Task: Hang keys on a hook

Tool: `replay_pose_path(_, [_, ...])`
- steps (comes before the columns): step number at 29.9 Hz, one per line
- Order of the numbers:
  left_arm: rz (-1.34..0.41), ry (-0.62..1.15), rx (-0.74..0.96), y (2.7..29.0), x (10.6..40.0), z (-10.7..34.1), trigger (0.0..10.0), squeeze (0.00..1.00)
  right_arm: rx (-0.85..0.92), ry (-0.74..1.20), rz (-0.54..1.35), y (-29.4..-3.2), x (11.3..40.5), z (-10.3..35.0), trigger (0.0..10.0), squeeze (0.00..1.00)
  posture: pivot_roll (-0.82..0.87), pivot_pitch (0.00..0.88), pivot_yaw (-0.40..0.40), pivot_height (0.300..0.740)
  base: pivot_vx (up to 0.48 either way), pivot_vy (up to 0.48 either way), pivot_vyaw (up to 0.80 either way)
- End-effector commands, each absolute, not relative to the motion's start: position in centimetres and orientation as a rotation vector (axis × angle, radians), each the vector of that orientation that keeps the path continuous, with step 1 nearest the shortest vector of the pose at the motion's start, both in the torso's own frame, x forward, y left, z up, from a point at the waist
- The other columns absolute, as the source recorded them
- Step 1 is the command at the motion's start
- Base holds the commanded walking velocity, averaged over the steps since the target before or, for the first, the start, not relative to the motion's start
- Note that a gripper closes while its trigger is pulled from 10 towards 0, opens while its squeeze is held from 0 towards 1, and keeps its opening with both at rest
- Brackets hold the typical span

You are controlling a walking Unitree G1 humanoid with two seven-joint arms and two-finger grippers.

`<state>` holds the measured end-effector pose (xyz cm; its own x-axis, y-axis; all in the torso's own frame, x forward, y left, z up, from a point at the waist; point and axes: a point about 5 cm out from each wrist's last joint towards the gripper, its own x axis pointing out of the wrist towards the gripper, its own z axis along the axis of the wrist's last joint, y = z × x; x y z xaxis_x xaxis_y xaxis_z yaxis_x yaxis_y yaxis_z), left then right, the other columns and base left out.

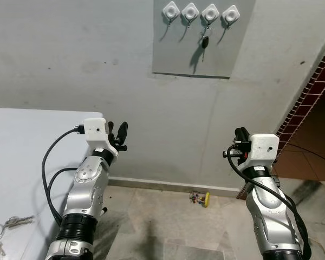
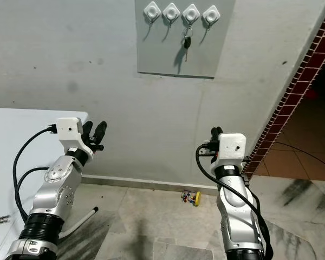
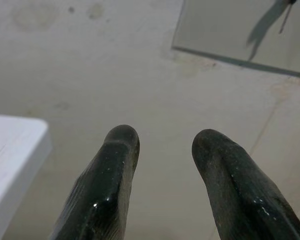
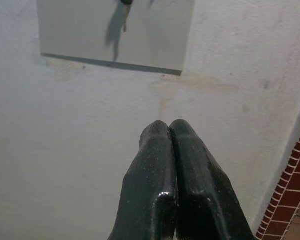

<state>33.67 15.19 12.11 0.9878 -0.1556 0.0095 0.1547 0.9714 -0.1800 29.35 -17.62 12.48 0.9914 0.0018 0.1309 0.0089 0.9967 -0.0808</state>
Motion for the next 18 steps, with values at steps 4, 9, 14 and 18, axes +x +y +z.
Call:
replay_pose_path(4, [-0.176, -0.007, -0.188, 15.0, 33.79, 12.54, 10.0, 0.0, -0.091, -0.155, 0.002, -17.6, 29.26, 13.21, 10.0, 0.0, -0.12, 0.0, -0.004, 0.74, 0.296, 0.0, 0.0])
replay_pose_path(9, [-0.179, -0.005, -0.191, 14.87, 33.82, 12.53, 10.0, 0.0, -0.094, -0.15, 0.005, -17.61, 29.16, 13.14, 10.0, 0.0, -0.12, 0.0, -0.006, 0.74, 0.335, 0.0, 0.0])
replay_pose_path(14, [-0.181, -0.003, -0.195, 14.79, 33.78, 12.47, 10.0, 0.0, -0.095, -0.148, 0.008, -17.64, 29.05, 13.12, 10.0, 0.0, -0.12, 0.0, -0.008, 0.74, 0.338, 0.0, 0.0])
replay_pose_path(18, [-0.182, -0.003, -0.202, 14.74, 33.75, 12.45, 10.0, 0.0, -0.101, -0.14, 0.015, -17.6, 29.08, 13.07, 10.0, 0.0, -0.12, 0.0, -0.011, 0.74, 0.328, 0.122, 0.0])
